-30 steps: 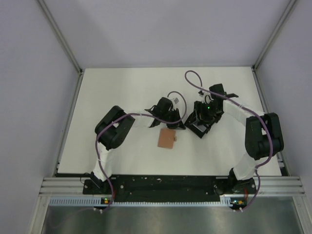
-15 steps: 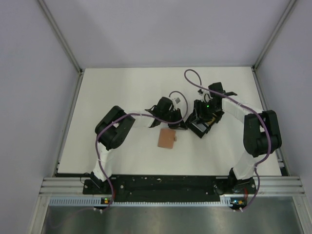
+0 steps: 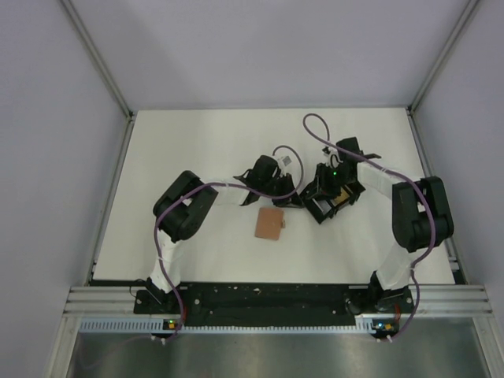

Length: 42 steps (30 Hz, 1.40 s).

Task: Put the credit cards into the card holder
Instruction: Pick up the credit card from the storage box.

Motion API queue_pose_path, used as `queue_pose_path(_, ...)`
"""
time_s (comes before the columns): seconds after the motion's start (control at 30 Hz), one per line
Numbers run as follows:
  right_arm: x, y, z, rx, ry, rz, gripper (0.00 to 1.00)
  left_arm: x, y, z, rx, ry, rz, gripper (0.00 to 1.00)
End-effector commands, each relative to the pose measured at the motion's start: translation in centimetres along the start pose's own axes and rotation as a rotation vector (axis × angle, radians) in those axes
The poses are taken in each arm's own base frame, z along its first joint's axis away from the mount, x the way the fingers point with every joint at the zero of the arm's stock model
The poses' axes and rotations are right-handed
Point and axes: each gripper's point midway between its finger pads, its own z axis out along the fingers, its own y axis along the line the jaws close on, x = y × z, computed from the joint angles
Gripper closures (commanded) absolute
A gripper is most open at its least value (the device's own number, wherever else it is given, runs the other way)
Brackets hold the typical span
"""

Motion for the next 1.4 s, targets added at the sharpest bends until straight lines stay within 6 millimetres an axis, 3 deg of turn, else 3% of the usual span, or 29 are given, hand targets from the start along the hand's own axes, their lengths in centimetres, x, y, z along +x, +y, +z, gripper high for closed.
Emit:
queue_pose_path(0.0,-1.1,1.8,-0.2,-0.031,-0.126,0.125,0.71,-3.1,-2.9,-0.7,0.068,-0.084,0.047,0.83)
queue_pose_path(0.13,-0.8,2.0,0.6,0.032,-0.172,0.153,0.7,-3.6,-2.9,-1.2,0.07,-0.087,0.045,0.81)
queue_pose_path(0.27,-0.3,2.5,1.2,0.028,-0.178,0.142,0.61,-3.3,-2.8,-1.3,0.073,-0.074,0.046,0.8)
queue_pose_path(0.63,-0.7,4.3,-0.8,-0.014,-0.193,0.047,0.49,-2.1,-3.0,-1.3,0.111,-0.041,0.038,0.76)
queue_pose_path(0.73,-0.8,3.4,-1.1,0.036,-0.211,0.04,0.47,-1.7,-3.1,-1.4,0.115,-0.04,0.043,0.71)
queue_pose_path(0.87,-0.5,2.6,-0.9,0.072,-0.208,0.026,0.44,-0.7,-2.2,-1.4,0.101,-0.028,0.027,0.56)
queue_pose_path(0.97,0.1,2.4,-0.4,0.063,-0.178,0.027,0.44,-0.2,-1.7,-1.3,0.092,-0.022,0.014,0.48)
queue_pose_path(1.37,-0.4,4.0,-0.8,0.0,-0.18,0.004,0.68,-0.6,-1.7,-0.6,0.083,-0.031,0.011,0.48)
